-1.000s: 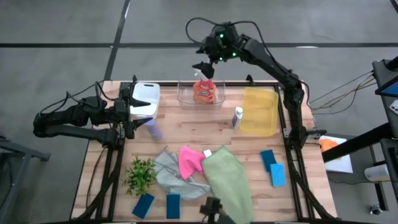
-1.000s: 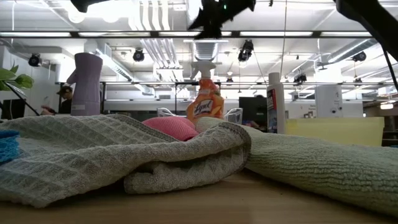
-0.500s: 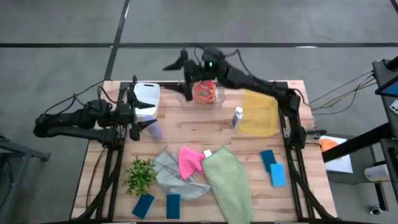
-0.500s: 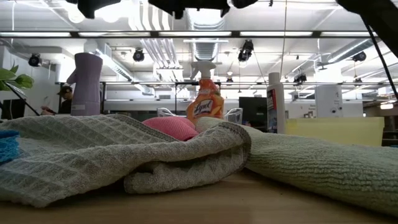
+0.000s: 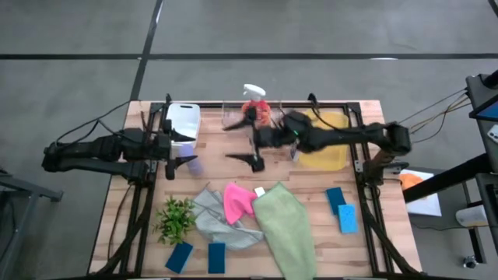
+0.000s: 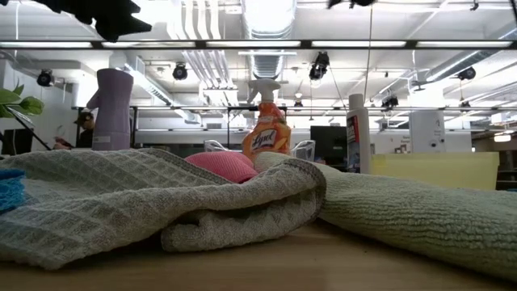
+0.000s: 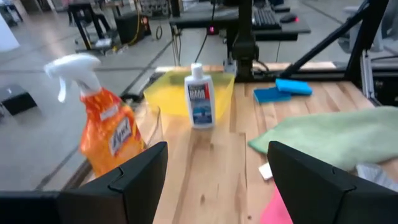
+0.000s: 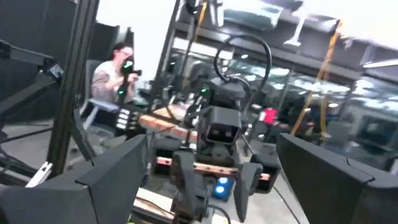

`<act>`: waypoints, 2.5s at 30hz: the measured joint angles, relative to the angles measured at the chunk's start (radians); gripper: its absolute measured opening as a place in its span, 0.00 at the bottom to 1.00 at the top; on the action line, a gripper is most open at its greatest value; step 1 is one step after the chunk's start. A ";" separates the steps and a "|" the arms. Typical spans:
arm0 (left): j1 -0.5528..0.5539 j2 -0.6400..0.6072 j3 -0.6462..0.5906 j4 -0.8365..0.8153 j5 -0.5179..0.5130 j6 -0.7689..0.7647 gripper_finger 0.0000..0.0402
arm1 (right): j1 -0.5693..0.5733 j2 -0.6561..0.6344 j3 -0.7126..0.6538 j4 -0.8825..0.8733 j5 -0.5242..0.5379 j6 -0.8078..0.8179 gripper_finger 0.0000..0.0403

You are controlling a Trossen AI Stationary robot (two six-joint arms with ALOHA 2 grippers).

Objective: Pick & Place Kitchen Items
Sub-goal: Put the purple air freshener spray into the transparent bin

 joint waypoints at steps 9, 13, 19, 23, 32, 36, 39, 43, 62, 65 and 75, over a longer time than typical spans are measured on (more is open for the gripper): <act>0.001 0.030 0.054 -0.133 -0.044 -0.065 0.71 | 0.163 -0.185 -0.317 0.095 0.245 -0.037 0.89; 0.001 0.085 0.126 -0.222 -0.061 -0.089 0.71 | 0.213 -0.228 -0.386 0.090 0.283 -0.037 0.89; 0.001 0.239 0.272 -0.464 -0.113 -0.142 0.71 | 0.244 -0.264 -0.459 0.073 0.291 -0.032 0.89; 0.002 0.353 0.378 -0.680 -0.168 -0.168 0.71 | 0.245 -0.265 -0.473 0.047 0.290 -0.030 0.89; 0.001 0.480 0.522 -0.888 -0.163 -0.163 0.71 | 0.261 -0.274 -0.472 -0.042 0.290 -0.024 0.89; 0.002 0.499 0.521 -0.895 -0.117 -0.144 0.71 | 0.271 -0.271 -0.472 -0.079 0.289 -0.017 0.89; 0.002 0.516 0.515 -0.908 -0.108 -0.144 0.71 | 0.275 -0.271 -0.472 -0.095 0.285 -0.010 0.89; 0.002 0.525 0.515 -0.918 -0.107 -0.144 0.71 | 0.279 -0.274 -0.472 -0.098 0.281 -0.010 0.89; 0.085 0.528 0.461 -0.883 -0.053 -0.086 0.71 | 0.287 -0.273 -0.472 -0.115 0.263 0.002 0.89; 0.090 0.527 0.449 -0.863 -0.030 -0.077 0.71 | 0.287 -0.273 -0.472 -0.118 0.263 0.003 0.89; 0.095 0.550 0.401 -0.809 0.031 -0.085 0.71 | 0.287 -0.273 -0.471 -0.121 0.264 0.003 0.89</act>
